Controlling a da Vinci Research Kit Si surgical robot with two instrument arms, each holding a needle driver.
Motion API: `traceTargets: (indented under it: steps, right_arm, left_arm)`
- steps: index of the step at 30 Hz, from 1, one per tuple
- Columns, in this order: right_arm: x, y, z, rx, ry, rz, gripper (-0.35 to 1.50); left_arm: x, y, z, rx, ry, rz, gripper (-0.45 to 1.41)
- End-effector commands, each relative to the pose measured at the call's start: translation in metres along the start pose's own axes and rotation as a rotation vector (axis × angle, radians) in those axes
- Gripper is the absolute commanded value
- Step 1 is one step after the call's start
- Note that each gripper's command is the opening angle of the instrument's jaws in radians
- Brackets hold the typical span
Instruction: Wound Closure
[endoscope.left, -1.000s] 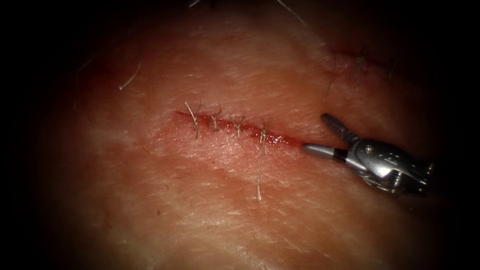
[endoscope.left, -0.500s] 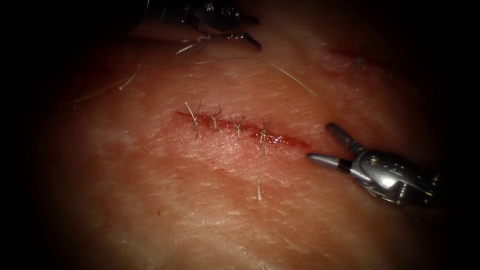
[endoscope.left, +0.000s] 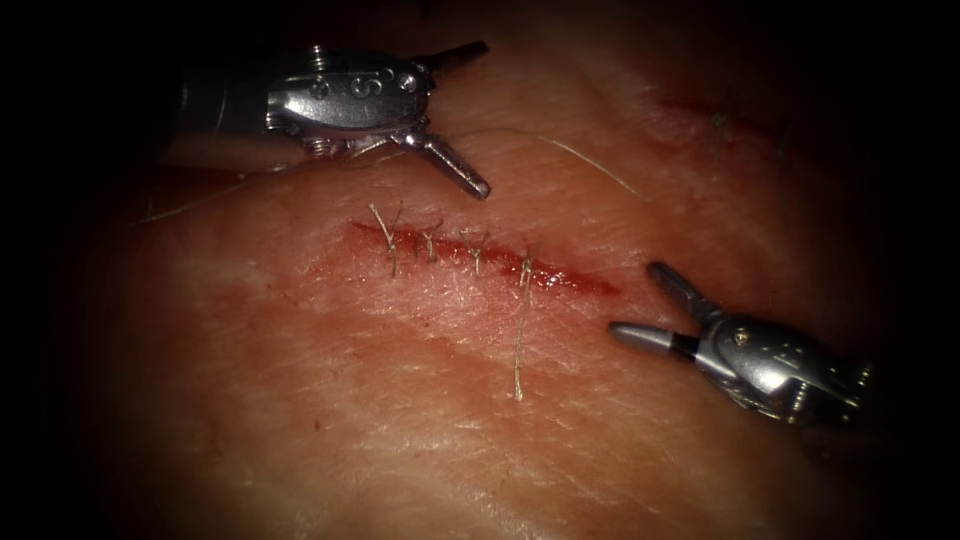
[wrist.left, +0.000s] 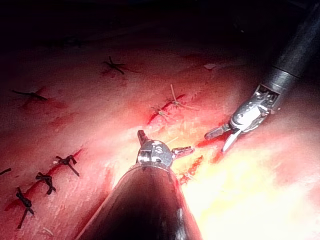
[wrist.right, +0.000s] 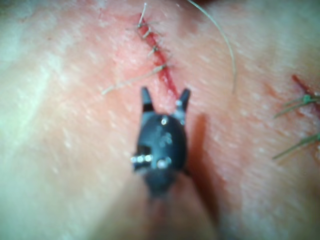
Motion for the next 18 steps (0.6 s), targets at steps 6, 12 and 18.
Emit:
traceTargets:
  steps: [6, 12, 18]
  right_arm:
    - [-0.0005, -0.0007, 0.0, 0.006, 0.0, 0.001, 1.43]
    - [-0.0006, -0.0008, -0.0003, 0.008, 0.001, 0.0, 1.43]
    - [-0.001, -0.0012, -0.0005, 0.011, 0.001, -0.004, 1.43]
  left_arm:
    - [0.0001, 0.0071, 0.0025, -0.079, -0.008, 0.272, 1.18]
    - [-0.0016, 0.0124, 0.0048, -0.194, -0.127, 0.439, 0.93]
    - [-0.0076, 0.014, 0.0077, -0.247, -0.312, 0.512, 0.69]
